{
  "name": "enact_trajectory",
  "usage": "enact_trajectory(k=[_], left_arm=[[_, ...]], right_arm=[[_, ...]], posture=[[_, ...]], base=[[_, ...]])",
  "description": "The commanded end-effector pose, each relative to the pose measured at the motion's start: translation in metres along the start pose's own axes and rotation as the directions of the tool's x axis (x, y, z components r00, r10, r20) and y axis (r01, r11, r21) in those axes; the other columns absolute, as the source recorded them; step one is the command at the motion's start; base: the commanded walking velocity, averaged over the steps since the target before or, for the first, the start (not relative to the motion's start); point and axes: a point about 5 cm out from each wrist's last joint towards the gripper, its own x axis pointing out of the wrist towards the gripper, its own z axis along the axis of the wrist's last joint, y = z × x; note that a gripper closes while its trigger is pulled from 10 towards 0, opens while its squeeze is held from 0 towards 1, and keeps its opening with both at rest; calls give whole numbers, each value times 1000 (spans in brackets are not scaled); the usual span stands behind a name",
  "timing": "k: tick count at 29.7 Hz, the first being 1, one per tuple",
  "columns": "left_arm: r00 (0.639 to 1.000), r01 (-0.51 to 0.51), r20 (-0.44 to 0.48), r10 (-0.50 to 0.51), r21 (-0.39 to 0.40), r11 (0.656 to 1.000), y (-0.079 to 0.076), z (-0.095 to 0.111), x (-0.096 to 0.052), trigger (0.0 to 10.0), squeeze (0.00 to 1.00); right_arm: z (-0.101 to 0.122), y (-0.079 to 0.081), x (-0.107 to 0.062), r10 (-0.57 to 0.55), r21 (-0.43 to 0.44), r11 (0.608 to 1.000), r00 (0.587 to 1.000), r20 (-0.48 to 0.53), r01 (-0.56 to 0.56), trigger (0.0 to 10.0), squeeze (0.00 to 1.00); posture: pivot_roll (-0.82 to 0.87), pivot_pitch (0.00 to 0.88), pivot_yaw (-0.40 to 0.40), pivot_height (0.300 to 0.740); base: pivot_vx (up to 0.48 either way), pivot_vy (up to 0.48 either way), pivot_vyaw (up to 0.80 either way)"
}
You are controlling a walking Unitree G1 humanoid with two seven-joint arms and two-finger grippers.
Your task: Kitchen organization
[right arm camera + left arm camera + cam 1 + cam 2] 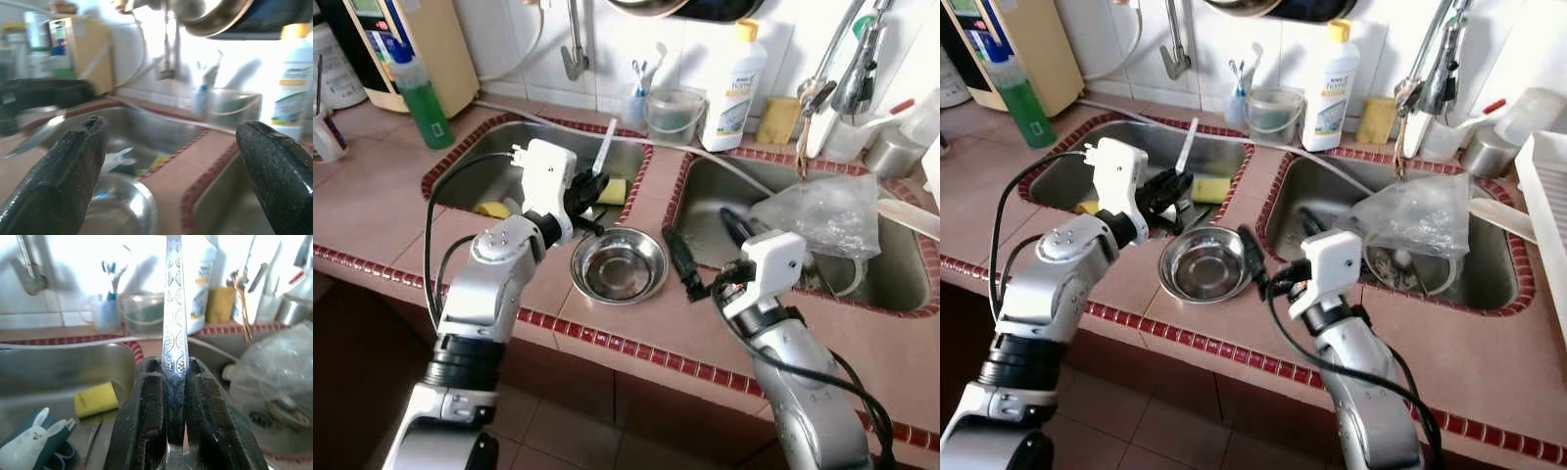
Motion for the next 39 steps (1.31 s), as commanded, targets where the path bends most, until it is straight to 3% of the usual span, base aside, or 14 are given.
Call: enact_trajectory(k=[1, 3, 4, 6, 9, 18, 27, 39], left_arm=[[999, -13, 49, 14, -11, 1000, 1, 5, -2, 10000, 0], [986, -45, 162, 50, -32, 998, -5, 2, -7, 10000, 0], [979, -55, 192, 71, -88, 995, -9, -2, -8, 10000, 0], [975, -48, 211, 73, -120, 992, -11, -3, -9, 10000, 0], [966, -76, 240, 94, -83, 994, -20, -10, -11, 10000, 0], [970, -81, 214, 113, -156, 985, -21, -26, -13, 10000, 0], [973, -73, 208, 101, -139, 988, -20, -25, -10, 10000, 0], [981, -48, 183, 71, -125, 991, -26, -29, -10, 10000, 0]], right_arm=[[1, -5, 2, -39, -9, 999, 999, 13, 39, 10000, 0], [1, -17, 9, -116, -17, 993, 992, 43, 117, 10000, 0], [2, -21, 12, -143, -20, 989, 988, 64, 145, 10000, 0], [3, -22, 13, -153, -23, 988, 985, 77, 155, 10000, 0], [1, -29, 18, -199, -57, 977, 975, 103, 206, 10000, 0], [-6, -35, 21, -255, -91, 960, 960, 112, 266, 10000, 0], [-11, -31, 24, -246, -102, 961, 961, 123, 258, 10000, 0], [-15, -26, 25, -229, -99, 965, 965, 124, 242, 10000, 0]], posture=[[-95, 2, 23, 740], [-97, 0, 23, 740], [-100, 0, 24, 740], [-100, 0, 24, 740], [-104, 0, 24, 740], [-113, 0, 29, 740], [-115, 0, 31, 740], [-115, 0, 28, 740]], base=[[0, 0, 0], [0, 0, 0], [0, 0, 0], [0, 0, 0], [0, 0, 0], [0, 0, 0], [0, 0, 0], [0, 292, 0]])
